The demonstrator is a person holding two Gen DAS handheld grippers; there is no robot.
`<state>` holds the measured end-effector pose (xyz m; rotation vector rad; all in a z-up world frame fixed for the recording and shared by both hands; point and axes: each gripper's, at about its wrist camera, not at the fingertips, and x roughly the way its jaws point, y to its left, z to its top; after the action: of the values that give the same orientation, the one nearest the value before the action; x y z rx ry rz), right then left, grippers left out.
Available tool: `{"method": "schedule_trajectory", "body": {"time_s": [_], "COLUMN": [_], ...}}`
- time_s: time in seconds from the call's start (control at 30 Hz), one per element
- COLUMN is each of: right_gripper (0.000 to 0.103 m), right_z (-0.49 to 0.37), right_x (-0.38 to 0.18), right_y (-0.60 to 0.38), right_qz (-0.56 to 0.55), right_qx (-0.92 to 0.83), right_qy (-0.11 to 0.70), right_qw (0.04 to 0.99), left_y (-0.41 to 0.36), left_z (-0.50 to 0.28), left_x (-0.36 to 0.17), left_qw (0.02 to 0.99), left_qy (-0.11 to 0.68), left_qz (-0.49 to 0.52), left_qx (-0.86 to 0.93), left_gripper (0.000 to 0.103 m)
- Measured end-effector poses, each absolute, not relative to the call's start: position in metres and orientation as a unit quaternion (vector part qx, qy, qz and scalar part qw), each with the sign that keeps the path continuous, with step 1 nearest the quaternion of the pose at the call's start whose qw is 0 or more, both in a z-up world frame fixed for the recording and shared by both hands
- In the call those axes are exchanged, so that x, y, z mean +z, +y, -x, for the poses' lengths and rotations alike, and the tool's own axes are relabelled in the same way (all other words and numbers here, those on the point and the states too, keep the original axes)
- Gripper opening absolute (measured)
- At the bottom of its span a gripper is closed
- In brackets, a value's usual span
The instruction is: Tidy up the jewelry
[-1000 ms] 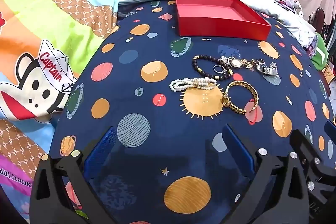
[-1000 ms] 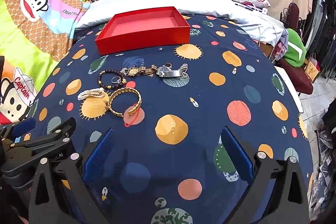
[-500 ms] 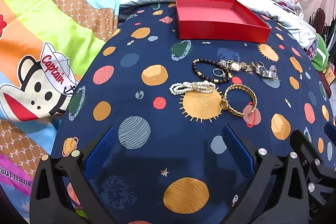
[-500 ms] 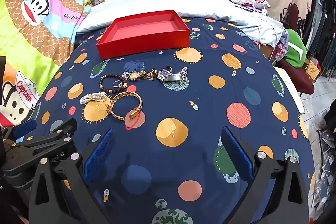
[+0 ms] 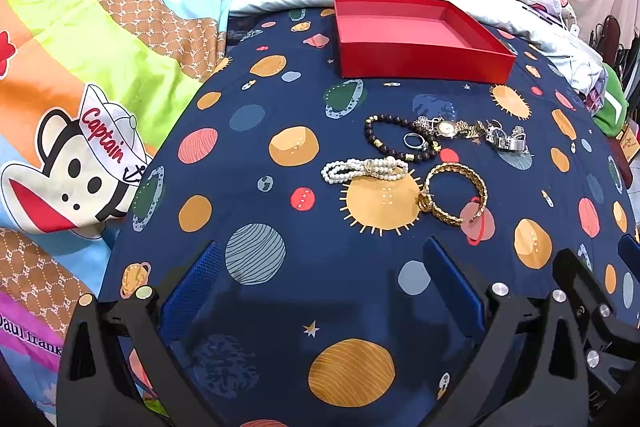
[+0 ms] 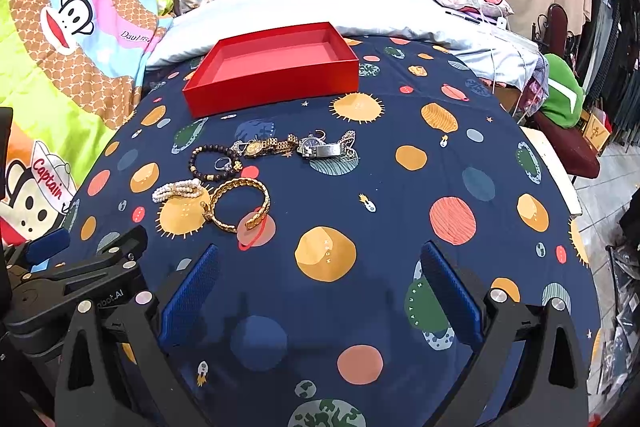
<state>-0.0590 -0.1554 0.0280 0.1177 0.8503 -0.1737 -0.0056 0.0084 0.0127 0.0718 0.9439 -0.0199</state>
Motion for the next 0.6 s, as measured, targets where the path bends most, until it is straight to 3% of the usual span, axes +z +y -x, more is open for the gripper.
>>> {"method": "schedule_trajectory", "body": {"time_s": [0.6], "right_gripper": [0.098], "right_z": [0.0588], "right_x": [0.0296], "right_y": [-0.1565], "right_qz": [-0.059], "right_qx": [-0.084], "right_qy": [0.41], "right_qw": [0.906], "left_y": [0.0059], "left_z": [0.0035], "left_x": [0.0155], "left_qw": [0.891], "left_qy": [0.452], "left_qz": [-0.037], "left_qx": [-0.008], "left_gripper": [0.098]}}
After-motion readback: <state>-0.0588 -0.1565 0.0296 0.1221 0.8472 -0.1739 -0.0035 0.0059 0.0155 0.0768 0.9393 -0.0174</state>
